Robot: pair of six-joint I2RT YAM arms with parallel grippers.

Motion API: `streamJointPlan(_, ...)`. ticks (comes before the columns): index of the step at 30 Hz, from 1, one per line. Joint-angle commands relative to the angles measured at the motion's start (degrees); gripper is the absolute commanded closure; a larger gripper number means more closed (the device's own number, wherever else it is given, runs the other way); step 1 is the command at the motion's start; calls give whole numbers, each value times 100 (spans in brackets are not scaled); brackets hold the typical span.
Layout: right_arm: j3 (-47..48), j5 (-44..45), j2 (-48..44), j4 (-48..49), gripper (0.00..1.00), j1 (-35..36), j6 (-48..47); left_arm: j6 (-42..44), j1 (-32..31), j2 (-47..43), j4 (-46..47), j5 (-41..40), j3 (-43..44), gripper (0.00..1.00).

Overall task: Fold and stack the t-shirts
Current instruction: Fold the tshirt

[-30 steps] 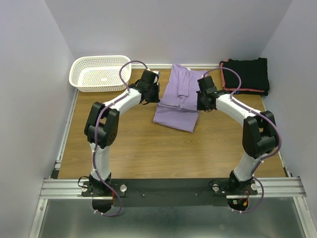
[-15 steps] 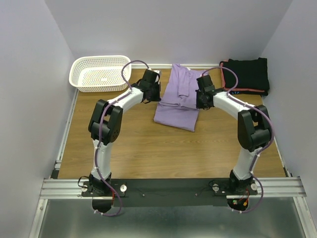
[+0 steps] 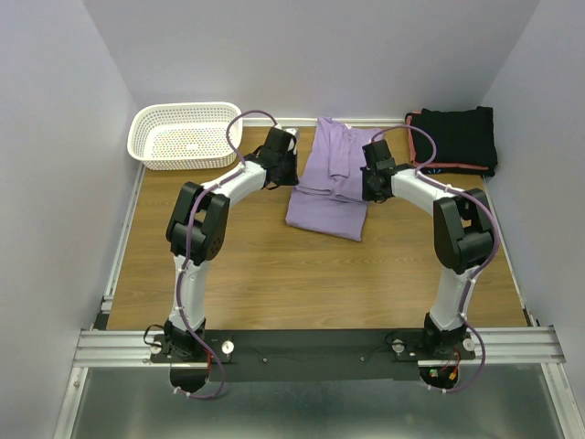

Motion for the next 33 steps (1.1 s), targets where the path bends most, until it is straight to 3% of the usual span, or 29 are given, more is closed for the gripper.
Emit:
streamJointPlan(1,206,170,-15,139,91,-59,-132,106,36,2,221,-24,94,84)
streamJointPlan(3,258,187,-24,139,91,-59,-158,114,36,-33,247,-24,94,82)
streamJointPlan(6,329,196,-50,130,76,-59,-175,123,36,-69,291,-51,85,71)
streamJointPlan(8,294,126,-190,130,66,-59,-158,114,36,-173,291,-51,16,52)
streamJointPlan(10,259,-136,-418,139,63,-59,-202,97,36,-323,318,-94,-81,39)
streamJointPlan(16,92,-709,-876,156,61,151,-44,-342,-43,-1412,441,-402,-986,34)
streamJointPlan(19,4,-972,-1017,253,62,362,105,-448,-332,-1869,493,-578,-1487,38)
streamJointPlan(22,-40,-1333,-886,393,66,520,255,-650,-649,-2002,564,-569,-1856,51)
streamJointPlan(23,-49,-1412,-824,411,68,555,281,-703,-711,-1976,642,-526,-1927,61)
streamJointPlan(27,-66,-1430,-446,517,96,600,404,-835,-983,-1591,678,-376,-1989,88)
streamJointPlan(33,74,-1378,99,561,100,608,413,-914,-1080,-1062,441,-314,-1761,93)
